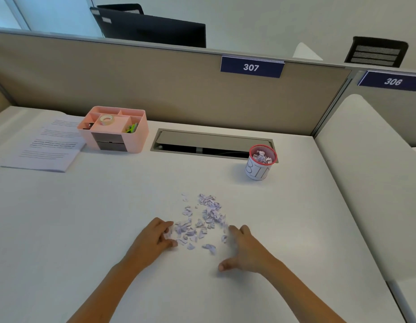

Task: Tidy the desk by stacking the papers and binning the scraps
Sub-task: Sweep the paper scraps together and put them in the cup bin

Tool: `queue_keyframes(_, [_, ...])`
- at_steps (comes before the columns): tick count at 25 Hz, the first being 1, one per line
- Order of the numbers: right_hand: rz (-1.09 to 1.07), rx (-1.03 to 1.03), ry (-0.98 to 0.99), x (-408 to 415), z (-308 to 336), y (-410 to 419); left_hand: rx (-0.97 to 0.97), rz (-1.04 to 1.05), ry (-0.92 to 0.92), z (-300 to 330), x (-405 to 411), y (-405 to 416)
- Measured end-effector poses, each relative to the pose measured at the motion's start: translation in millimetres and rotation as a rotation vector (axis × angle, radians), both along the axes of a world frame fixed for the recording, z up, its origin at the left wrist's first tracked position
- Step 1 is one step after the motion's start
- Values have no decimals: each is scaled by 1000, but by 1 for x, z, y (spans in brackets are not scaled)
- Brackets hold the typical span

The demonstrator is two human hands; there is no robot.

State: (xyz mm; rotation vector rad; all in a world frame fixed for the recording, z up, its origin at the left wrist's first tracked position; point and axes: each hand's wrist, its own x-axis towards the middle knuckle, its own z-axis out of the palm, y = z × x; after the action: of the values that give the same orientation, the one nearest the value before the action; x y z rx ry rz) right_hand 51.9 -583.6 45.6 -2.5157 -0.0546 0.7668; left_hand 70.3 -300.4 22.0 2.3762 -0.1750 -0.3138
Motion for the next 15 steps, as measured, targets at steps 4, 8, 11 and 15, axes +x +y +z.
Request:
queue_keyframes(4, [45,-61,-25,-14,-6,23,10,-76,9,1,-1,-16])
queue_keyframes(8, [-222,165,-132,-6,-13,47,0,-10,-61,1,4,-37])
queue_keyframes(11, [-327,253,-277,9,-13,57,-90,155,-66,2,9,-51])
queue_keyframes(15, [-311,293,-494,36,-7,51,-307,285,-56,0,18,-53])
